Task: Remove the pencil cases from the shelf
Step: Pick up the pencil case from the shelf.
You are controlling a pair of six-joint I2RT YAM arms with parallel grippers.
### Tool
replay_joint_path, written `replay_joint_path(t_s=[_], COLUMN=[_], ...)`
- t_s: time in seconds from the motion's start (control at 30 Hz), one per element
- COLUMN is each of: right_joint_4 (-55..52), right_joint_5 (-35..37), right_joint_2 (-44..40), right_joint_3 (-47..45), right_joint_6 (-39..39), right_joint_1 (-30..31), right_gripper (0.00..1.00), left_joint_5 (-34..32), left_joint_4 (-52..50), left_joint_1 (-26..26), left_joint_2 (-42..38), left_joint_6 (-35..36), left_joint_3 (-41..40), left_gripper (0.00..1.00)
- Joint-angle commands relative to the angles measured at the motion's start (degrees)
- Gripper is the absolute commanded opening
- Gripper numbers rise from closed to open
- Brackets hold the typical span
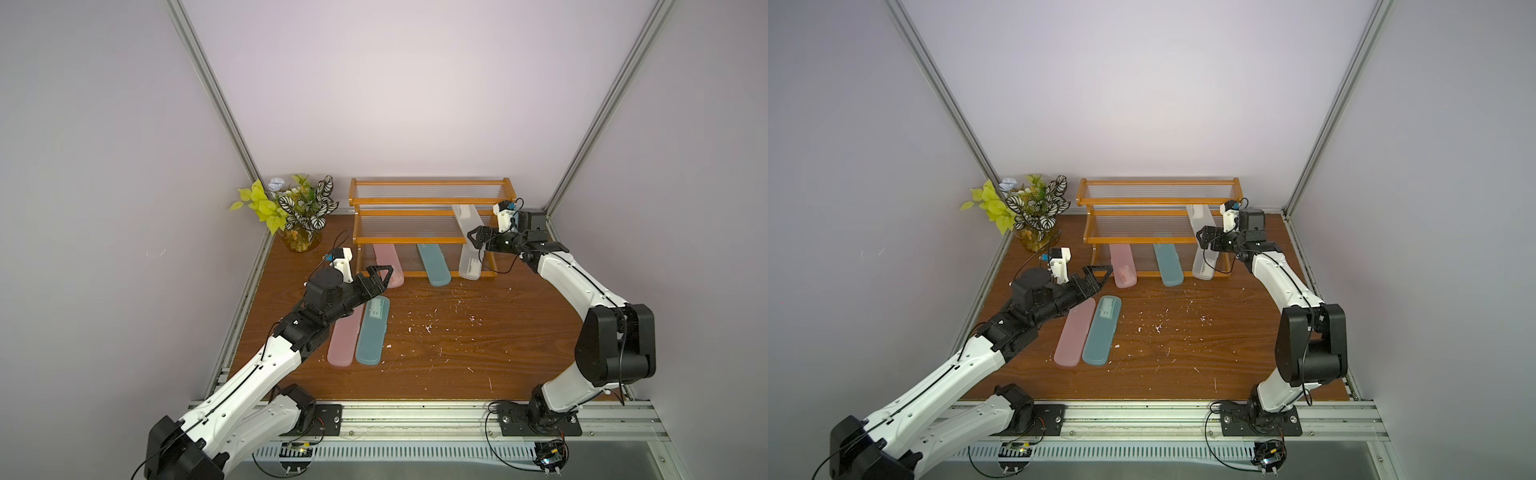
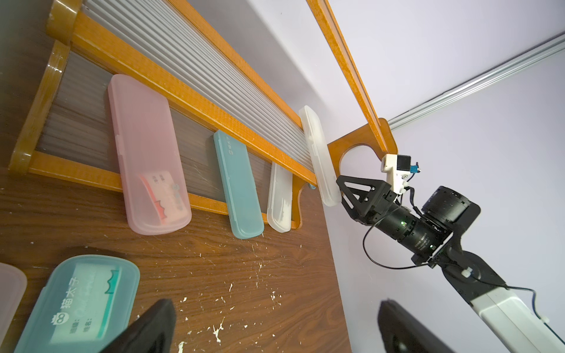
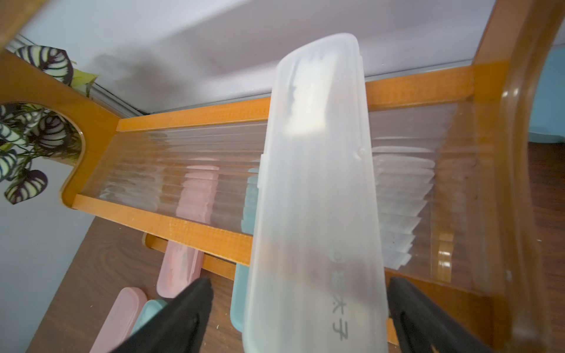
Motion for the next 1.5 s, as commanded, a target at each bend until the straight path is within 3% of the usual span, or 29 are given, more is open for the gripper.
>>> replay_joint_path(t_s=[0.0,0.4,0.63,0.8,1.13,1.47], right_joint_4=[-0.53,-2.45,-3.39,-3.56,-5.06,-4.80], right_joint_5=[7.02,18.36,21.40,22.56,23.68,24.50], right_joint_2=[-0.68,1.60,2.94,3.34,3.70,-4.86], right_joint_3=[2.65,5.38,6.21,6.43,7.59,1.96], right_joint_6=[-3.48,-7.69,-9.14,-9.77,-10.07,-7.54], right_joint_1=[1.77,6.24,7.59,8.35,9.69,12.76], right_gripper=[0.96,0.95,0.92,0.89,0.74,0.72], left_joint_5=[0.06,0.37,0.25,0.15,-0.13,-0.55], left_joint_4=[-1.24,-2.93,-3.49,-3.83,-4.20,-4.95], left_joint_1=[0.87,1.89,2.14,2.23,2.41,2.48], left_joint_2=[-0.98,-2.21,-2.98,-3.49,-4.67,-5.53], left_joint_6=[1.07,1.26,1.26,1.21,0.91,1.26], left_joint_3=[-0.50,-0.52,-0.78,-0.88,-1.48,-1.57], left_gripper=[0.98,0.98,0.98,0.98,0.98,0.98])
